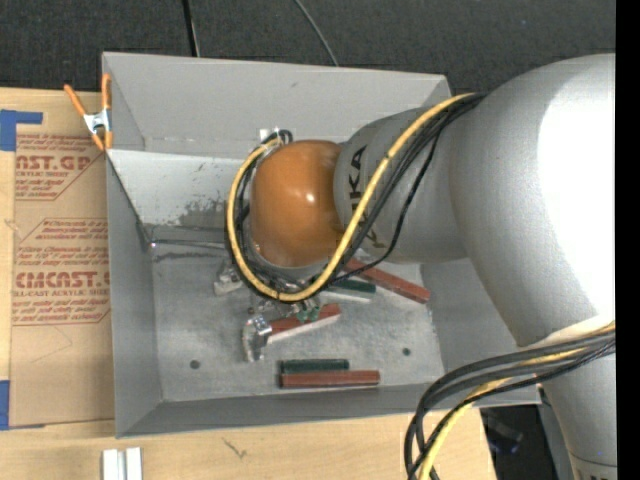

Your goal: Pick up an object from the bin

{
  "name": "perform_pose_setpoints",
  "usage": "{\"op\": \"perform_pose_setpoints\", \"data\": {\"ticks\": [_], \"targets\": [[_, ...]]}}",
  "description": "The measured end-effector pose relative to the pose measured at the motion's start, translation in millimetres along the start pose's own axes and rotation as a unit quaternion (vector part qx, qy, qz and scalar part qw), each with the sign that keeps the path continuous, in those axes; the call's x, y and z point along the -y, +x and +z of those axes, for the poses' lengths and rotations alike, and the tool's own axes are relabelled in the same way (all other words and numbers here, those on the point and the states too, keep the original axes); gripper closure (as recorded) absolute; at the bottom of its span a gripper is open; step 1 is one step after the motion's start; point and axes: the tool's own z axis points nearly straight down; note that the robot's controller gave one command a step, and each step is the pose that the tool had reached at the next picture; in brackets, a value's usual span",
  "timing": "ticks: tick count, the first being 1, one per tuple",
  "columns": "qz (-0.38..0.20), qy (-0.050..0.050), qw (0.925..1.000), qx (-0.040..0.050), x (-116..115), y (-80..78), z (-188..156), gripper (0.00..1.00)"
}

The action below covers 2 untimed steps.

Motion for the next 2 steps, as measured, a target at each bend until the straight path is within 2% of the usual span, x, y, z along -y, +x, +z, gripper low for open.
{"op": "perform_pose_setpoints", "data": {"ticks": [1,2], "targets": [[-0.032,-0.002,0.9995,0.0008,18,29.6,4,0.00],[-0.028,-0.002,0.9996,0.0108,59,17.5,6,1.00]]}}
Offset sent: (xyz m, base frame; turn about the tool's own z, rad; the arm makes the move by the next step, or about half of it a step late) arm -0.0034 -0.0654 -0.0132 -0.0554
